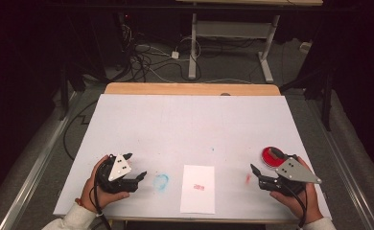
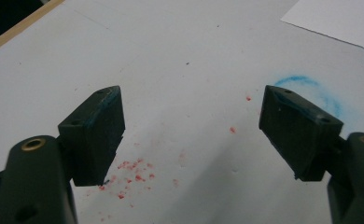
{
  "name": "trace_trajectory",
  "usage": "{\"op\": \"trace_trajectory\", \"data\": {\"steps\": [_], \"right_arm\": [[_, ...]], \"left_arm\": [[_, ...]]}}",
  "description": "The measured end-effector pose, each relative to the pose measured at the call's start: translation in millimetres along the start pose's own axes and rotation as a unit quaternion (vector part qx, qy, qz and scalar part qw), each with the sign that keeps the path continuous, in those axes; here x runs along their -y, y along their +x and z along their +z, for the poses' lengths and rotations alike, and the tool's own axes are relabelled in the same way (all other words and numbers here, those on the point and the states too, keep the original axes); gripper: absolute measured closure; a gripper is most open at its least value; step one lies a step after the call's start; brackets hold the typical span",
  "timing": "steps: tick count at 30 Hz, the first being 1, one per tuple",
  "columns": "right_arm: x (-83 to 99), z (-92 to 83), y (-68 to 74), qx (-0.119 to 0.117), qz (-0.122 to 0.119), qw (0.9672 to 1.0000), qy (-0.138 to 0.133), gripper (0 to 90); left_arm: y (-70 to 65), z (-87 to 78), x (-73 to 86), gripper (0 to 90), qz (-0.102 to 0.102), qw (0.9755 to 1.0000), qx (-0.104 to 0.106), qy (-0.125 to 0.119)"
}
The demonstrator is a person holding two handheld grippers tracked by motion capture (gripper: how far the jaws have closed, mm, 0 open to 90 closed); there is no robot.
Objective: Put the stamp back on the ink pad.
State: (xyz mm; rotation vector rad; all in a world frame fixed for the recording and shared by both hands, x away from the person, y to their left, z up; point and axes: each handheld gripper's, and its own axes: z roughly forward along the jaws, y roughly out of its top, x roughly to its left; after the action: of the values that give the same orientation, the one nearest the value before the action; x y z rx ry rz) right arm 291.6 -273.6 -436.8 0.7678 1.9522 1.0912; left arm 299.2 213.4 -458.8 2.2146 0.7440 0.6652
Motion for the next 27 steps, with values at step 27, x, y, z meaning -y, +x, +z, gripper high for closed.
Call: {"op": "trace_trajectory", "data": {"steps": [27], "right_arm": [[19.0, -7.8, 11.9, -0.016, 0.0, 0.9999, -0.005, 19.1]], "left_arm": [[-7.4, -1.9, 1.1, 21.7, 0.022, 0.9997, -0.004, 0.007]]}}
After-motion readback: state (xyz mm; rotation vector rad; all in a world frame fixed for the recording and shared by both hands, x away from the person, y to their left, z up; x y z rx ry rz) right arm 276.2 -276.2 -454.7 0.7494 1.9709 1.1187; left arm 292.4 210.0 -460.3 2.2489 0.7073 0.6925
